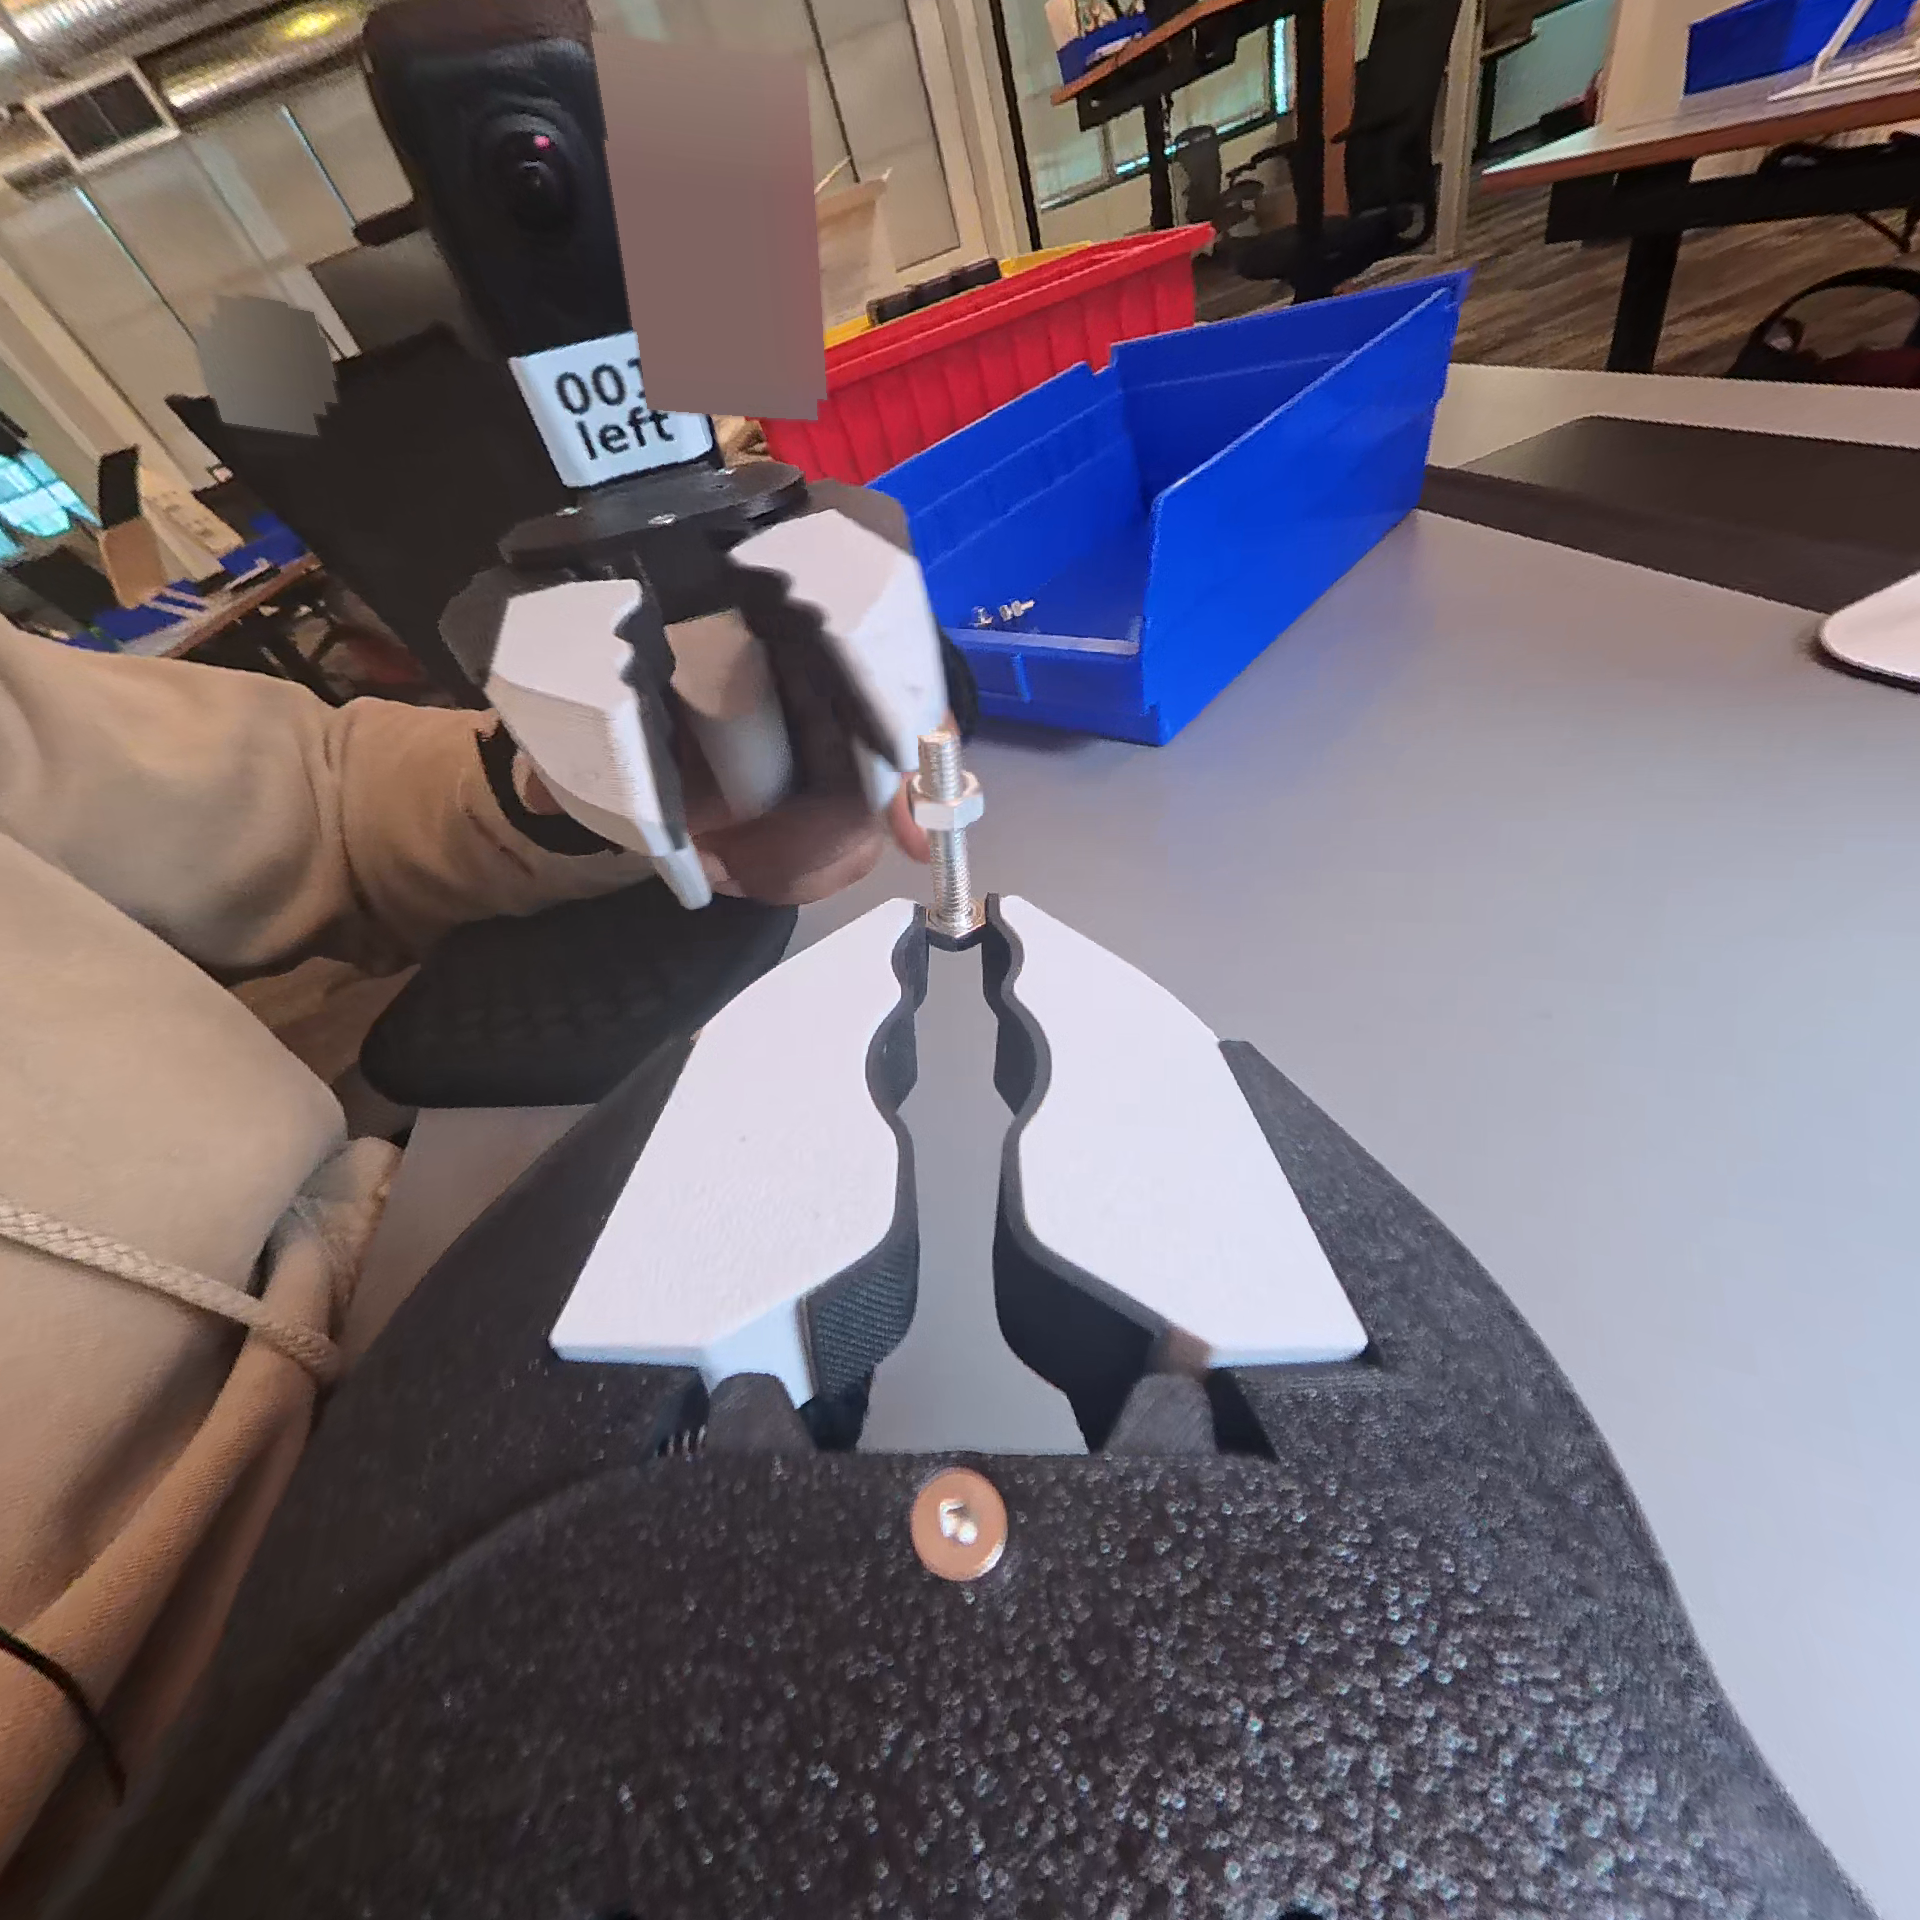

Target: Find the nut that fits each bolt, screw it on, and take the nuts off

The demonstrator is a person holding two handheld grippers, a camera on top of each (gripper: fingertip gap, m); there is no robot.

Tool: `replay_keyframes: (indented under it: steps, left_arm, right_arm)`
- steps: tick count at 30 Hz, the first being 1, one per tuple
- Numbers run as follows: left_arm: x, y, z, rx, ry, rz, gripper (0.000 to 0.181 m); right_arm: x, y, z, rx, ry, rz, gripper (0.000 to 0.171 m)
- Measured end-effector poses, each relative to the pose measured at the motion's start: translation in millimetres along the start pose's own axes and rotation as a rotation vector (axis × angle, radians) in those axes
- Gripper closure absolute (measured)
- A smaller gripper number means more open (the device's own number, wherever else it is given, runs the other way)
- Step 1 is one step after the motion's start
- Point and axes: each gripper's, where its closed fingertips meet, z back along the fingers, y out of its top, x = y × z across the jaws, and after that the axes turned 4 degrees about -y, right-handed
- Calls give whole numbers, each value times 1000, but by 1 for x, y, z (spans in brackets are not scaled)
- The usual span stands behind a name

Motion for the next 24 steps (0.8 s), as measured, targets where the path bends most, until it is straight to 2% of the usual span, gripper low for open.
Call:
replay_keyframes:
  steps: [3,5,6,7,8,16,19,20,24]
  left_arm:
    - [-3,-5,-4,-22,21,2,140]
    - [1,-8,-6,-43,6,-10,140]
    - [2,-8,-5,-50,1,-11,143]
    - [5,-7,-2,-56,-34,-4,161]
    - [7,-3,0,-34,-55,16,165]
    - [-7,-6,-3,-29,35,3,138]
    - [-1,-10,-4,-68,11,-24,147]
    - [3,-10,-2,-75,-21,-19,166]
    - [-5,-6,1,-50,19,-10,158]
  right_arm:
    - [-7,-4,-4,-16,22,19,161]
    - [-5,-4,-4,-21,11,24,161]
    - [-3,-4,-3,-18,0,21,161]
    - [2,-2,-1,-8,-20,7,161]
    - [6,0,1,1,-26,-13,161]
    - [-6,-6,-5,-33,16,11,161]
    - [-1,-7,-3,-38,1,4,161]
    - [3,-4,-2,-28,-14,-10,161]
    - [9,-5,1,-42,-35,-31,161]
